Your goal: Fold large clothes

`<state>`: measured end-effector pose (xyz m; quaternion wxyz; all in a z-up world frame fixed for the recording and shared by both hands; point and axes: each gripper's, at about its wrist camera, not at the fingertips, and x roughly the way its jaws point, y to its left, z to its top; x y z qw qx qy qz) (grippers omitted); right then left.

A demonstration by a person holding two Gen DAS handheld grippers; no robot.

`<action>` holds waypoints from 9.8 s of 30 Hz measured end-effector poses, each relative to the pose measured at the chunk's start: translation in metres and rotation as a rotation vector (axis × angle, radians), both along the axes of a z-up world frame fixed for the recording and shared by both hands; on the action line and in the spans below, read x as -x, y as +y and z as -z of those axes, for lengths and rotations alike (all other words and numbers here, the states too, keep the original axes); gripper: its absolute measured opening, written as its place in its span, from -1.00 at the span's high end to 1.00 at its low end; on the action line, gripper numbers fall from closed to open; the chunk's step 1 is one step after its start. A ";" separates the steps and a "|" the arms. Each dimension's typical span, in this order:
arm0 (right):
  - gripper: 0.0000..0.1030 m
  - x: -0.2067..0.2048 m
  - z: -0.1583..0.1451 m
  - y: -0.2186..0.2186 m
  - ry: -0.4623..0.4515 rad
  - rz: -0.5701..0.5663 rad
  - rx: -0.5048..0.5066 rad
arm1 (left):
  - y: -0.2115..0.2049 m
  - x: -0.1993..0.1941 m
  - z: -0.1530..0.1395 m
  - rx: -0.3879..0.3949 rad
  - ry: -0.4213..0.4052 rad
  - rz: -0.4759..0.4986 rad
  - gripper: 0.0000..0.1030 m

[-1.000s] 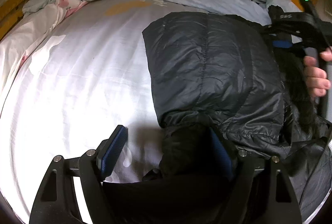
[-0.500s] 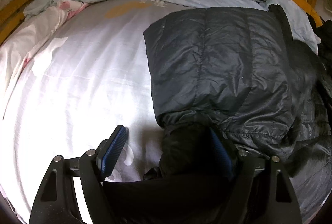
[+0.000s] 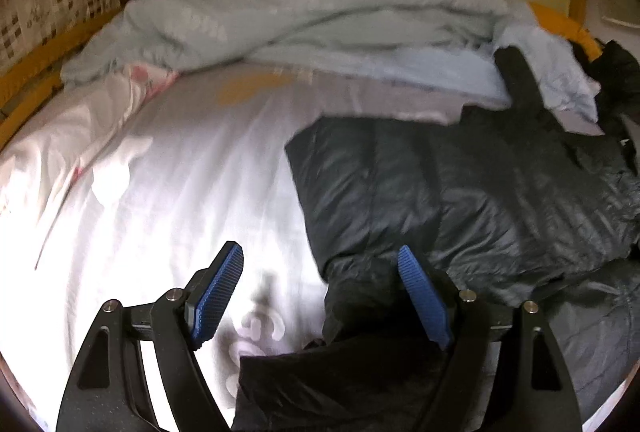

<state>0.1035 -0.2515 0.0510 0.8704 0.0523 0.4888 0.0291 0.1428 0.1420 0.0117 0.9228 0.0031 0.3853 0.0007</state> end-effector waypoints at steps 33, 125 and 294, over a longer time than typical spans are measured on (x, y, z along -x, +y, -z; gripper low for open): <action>0.27 -0.109 0.046 -0.057 0.267 0.027 -0.013 | -0.010 -0.026 0.042 -0.087 0.144 -0.043 -0.67; 0.81 -0.161 0.022 0.097 0.008 -0.090 0.349 | -0.003 -0.013 -0.006 -0.122 -0.009 -0.087 -0.75; 0.71 0.166 -0.063 0.016 -0.490 -0.055 0.414 | -0.122 0.133 -0.084 -0.305 -0.297 0.148 0.60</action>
